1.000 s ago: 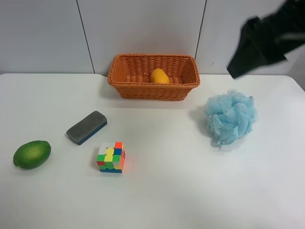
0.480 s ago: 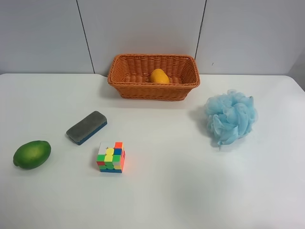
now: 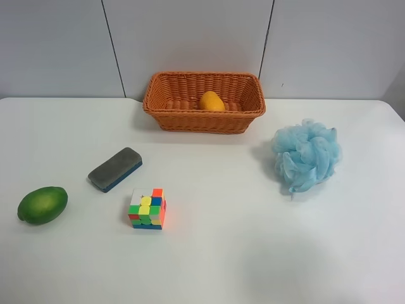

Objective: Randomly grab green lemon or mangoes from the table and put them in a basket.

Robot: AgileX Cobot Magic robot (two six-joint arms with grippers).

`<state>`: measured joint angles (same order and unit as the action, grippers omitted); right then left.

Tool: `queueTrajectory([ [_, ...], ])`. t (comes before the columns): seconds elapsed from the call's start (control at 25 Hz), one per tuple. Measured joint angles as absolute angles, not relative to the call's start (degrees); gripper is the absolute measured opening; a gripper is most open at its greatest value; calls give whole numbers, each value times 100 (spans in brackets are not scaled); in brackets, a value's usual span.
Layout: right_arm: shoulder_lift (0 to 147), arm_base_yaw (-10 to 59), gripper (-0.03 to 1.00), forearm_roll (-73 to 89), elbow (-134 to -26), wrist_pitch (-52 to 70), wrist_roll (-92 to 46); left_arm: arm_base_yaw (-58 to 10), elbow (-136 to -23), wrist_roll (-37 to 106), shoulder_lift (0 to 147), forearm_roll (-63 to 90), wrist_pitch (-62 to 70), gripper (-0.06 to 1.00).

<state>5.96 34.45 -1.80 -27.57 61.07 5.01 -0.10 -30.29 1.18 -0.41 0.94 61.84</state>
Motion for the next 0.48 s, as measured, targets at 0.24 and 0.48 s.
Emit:
queueTrajectory([
  [0.24,596,3402,99,-180,-2757,6094,501,-10,-3029,118,-41,94,6184,99],
  [0.48,363,1974,99,-173,-2757,6093,501,-10,-3029,118,-41,94,6184,99],
])
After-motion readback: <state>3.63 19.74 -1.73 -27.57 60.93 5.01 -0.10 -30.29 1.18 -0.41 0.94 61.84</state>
